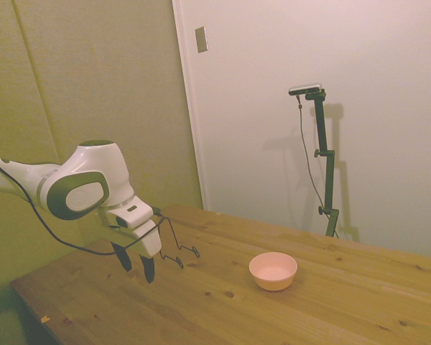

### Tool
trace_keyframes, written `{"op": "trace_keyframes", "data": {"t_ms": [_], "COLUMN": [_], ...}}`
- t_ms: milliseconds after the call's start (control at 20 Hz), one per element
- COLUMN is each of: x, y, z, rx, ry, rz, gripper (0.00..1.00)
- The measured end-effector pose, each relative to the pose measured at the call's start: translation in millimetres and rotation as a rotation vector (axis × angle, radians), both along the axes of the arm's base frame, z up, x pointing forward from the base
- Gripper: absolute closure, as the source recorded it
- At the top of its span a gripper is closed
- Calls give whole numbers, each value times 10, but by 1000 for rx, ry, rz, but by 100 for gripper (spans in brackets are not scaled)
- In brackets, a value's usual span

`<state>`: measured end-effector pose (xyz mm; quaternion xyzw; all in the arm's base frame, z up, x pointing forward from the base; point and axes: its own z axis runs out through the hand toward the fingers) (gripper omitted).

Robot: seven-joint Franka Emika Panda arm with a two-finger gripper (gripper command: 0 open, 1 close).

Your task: Load the bowl

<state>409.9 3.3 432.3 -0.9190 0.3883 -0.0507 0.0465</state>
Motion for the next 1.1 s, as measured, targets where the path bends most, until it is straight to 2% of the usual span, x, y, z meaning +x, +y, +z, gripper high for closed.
{"op": "trace_keyframes", "data": {"t_ms": [150,250,450,600,800,1100], "x": [43,176,606,990,1459,1957], "y": [-20,-182,-725,-1057,-1308,-1334], "z": [45,230,574,652,562,142], "rx": [-8,-45,-105,-110,-118,-116], "ry": [-25,-77,-146,-173,-176,-149], "rz": [1,-8,-62,-81,-91,-108], "gripper": [0,0,0,0,0,0]}}
